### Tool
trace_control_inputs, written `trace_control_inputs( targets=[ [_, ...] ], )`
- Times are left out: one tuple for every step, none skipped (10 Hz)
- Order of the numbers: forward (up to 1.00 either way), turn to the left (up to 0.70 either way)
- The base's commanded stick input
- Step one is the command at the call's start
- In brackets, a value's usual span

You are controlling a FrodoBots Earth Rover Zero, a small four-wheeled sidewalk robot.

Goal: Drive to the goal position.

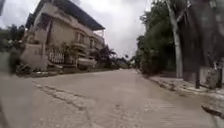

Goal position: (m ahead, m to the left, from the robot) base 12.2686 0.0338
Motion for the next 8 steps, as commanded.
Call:
trace_control_inputs(
  targets=[
    [1.0,0.04],
    [1.0,0.04],
    [1.0,0.04],
    [1.0,0.04],
    [1.0,0.04],
    [1.0,0.04],
    [1.0,0.04],
    [1.0,0.04]
  ],
)
